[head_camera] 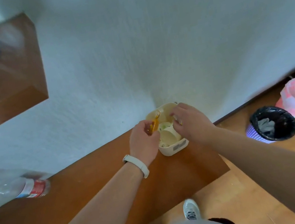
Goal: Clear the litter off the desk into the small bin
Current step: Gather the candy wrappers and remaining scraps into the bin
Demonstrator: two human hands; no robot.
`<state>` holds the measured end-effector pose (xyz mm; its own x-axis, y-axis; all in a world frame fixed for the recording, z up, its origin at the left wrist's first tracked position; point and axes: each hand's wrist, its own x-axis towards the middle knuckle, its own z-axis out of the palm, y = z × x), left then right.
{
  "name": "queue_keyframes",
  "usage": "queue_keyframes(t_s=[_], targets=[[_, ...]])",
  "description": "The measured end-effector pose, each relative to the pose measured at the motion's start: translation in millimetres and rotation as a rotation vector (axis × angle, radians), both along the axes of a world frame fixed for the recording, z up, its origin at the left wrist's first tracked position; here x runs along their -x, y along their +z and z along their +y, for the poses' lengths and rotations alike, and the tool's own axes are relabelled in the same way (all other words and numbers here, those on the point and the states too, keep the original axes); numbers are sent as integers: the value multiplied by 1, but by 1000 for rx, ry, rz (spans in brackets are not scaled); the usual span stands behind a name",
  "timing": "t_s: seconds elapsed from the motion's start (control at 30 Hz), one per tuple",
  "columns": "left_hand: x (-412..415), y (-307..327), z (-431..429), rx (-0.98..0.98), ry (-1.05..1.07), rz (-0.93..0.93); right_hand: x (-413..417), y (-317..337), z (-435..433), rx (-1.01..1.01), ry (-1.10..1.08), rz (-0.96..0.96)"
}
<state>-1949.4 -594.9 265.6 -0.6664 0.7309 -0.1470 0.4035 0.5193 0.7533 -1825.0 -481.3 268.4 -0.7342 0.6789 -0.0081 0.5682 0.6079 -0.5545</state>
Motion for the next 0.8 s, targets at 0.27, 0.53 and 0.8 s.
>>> queue_keyframes(t_s=[0.27,0.53,0.8], targets=[[-2,-8,14,104,-67,210,11,-6,13,-61,134,33],[15,5,-22,13,-53,291,14,4,4,-184,341,-46],[69,18,-100,221,-156,589,64,24,-41,-301,522,-156]])
